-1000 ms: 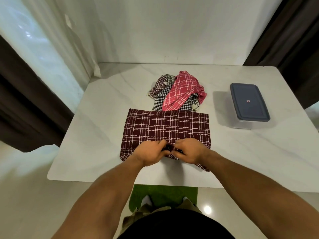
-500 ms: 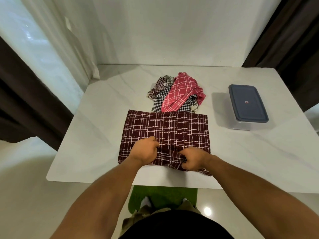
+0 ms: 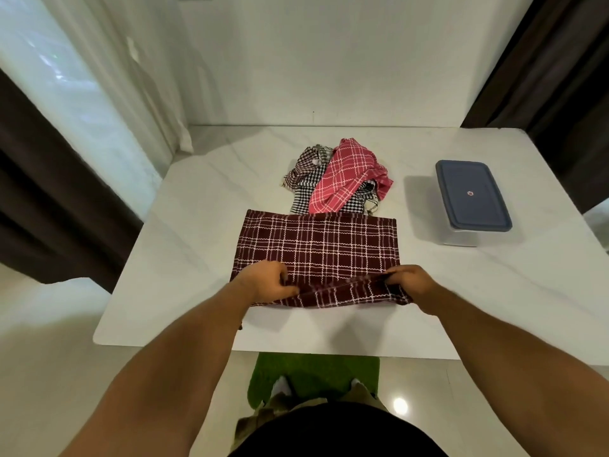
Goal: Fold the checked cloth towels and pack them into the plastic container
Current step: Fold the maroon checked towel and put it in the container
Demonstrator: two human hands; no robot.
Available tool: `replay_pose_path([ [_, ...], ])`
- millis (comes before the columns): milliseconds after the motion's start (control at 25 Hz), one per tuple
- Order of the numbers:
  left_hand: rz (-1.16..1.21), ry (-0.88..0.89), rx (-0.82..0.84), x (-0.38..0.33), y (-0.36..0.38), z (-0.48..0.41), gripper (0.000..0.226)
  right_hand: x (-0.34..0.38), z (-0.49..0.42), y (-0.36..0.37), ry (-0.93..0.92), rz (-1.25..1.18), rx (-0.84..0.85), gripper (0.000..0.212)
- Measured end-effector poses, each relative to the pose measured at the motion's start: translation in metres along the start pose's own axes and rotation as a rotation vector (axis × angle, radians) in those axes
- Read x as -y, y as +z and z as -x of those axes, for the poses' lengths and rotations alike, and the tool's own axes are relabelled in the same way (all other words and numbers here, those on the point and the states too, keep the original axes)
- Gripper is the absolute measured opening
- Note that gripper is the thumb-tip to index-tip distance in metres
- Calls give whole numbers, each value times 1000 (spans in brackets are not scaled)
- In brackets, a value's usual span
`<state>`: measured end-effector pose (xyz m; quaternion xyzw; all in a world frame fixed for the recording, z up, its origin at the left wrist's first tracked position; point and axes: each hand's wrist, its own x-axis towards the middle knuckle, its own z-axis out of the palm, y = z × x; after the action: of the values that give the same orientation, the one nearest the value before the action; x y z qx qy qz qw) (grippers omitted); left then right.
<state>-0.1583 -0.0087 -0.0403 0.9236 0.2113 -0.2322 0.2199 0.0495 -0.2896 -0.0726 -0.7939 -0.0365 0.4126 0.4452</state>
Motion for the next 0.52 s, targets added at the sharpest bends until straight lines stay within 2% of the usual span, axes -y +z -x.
replay_pose_path([
  [80, 24, -49, 101, 13, -1, -3, 33, 0, 1, -8, 54, -196, -13, 19],
  [160, 56, -103, 143, 22, -2, -2, 15, 0, 3, -9, 74, -331, -59, 22],
  [320, 13, -192, 236, 32, 1, 8, 29, -4, 5, -8, 149, -460, -154, 18],
  [440, 345, -244, 107, 36, 7, 9, 18, -11, 2, -14, 169, -405, -190, 25],
  [520, 634, -329, -4, 36, 9, 6, 23, -13, 7, -17, 173, -344, -98, 19],
])
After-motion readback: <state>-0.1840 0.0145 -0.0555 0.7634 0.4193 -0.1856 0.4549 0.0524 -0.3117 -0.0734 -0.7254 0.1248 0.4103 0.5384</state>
